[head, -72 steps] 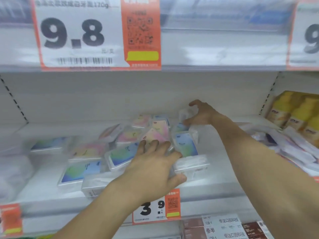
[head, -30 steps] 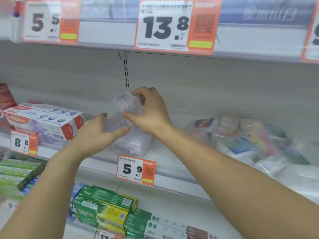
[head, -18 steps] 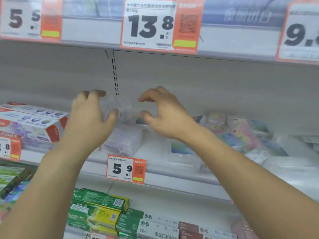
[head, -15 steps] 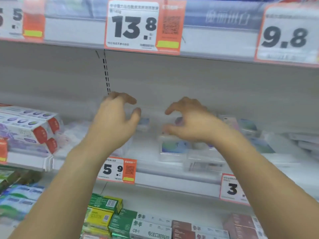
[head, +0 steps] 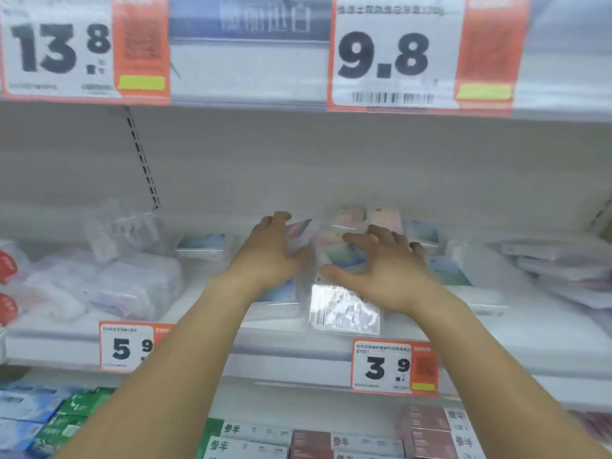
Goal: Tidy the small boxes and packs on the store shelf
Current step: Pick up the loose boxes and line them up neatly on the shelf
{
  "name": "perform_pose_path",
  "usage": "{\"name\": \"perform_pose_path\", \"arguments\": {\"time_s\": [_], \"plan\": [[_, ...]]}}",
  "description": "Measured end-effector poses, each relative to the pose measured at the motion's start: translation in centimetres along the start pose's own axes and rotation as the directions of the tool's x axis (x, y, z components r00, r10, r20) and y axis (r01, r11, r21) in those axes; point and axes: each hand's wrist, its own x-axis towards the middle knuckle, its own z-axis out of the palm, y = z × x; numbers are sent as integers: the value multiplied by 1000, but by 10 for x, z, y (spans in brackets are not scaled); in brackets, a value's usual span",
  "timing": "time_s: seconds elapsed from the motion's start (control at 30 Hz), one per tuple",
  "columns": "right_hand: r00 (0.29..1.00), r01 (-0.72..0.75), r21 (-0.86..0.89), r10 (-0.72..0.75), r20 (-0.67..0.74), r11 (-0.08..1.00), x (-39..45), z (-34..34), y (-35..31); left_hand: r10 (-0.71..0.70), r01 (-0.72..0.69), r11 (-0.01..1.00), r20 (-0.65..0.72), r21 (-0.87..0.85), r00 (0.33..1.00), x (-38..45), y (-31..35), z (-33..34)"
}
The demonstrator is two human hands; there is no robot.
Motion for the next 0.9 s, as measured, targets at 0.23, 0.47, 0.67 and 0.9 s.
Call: {"name": "perform_pose_path", "arguments": {"time_s": [0.23, 0.47, 0.67, 0.9], "plan": [[993, 103, -44, -105, -57, 994, -2, 8, 8, 2, -2, 1000, -85, 1, 996, 39, 4, 14], [910, 189, 668, 127, -395, 719, -4, -20, 11, 20, -188, 882, -365, -431, 931, 38, 60, -35], [937, 96, 914, 274, -216, 394, -22, -58, 59, 273, -314, 853, -156, -417, 949, 8, 128, 13], [499, 79, 721, 599, -626, 688, -65, -78, 173, 567, -549, 824, 224, -143, 793, -11, 174, 84]]}}
